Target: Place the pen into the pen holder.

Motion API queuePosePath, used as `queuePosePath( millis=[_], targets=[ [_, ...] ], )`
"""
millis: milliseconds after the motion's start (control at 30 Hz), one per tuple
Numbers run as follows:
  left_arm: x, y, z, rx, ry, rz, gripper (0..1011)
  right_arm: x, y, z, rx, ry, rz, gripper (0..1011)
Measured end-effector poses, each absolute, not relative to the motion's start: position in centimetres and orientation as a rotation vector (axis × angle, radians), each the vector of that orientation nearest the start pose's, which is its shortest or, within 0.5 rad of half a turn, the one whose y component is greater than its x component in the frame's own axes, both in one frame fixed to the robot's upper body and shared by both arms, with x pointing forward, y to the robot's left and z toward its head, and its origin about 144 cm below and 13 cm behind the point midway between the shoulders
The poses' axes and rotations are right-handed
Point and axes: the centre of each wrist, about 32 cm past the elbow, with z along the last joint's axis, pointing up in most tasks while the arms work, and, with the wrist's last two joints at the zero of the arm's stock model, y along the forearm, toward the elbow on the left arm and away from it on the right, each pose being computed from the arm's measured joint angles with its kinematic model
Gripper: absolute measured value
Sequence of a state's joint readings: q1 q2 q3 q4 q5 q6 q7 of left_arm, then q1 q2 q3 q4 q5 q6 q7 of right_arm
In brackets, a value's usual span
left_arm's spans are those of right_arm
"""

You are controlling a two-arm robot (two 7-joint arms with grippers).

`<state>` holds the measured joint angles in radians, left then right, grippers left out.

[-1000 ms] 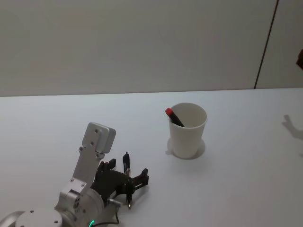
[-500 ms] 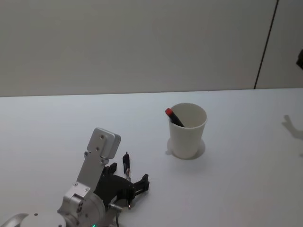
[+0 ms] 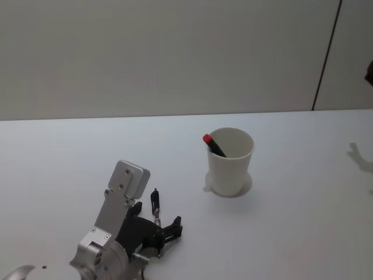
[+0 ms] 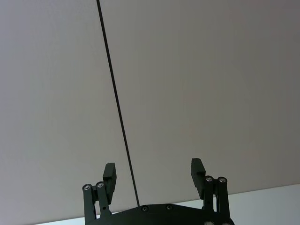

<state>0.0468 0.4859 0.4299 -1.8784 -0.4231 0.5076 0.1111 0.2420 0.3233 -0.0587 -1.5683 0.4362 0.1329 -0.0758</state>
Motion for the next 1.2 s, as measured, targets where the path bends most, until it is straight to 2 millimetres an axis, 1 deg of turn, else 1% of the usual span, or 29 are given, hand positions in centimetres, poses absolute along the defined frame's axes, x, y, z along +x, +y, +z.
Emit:
queuePosePath(
  millis=[67, 233, 1200],
  targets=[
    [40.59, 20.56, 118.26, 0.438, 0.229, 1.143, 1003, 51.92, -30.41, 123.66, 0.145, 0.018, -1.570, 1001],
    [40.54, 20.56, 118.22, 0.443, 0.227, 1.143, 954, 51.92, -30.41, 123.66, 0.145, 0.018, -1.570, 1001],
    [40.46, 20.61, 118.12, 0.455, 0.223, 1.146, 805, 51.92, -30.41, 123.65, 0.145, 0.018, -1.570, 1002]
  ],
)
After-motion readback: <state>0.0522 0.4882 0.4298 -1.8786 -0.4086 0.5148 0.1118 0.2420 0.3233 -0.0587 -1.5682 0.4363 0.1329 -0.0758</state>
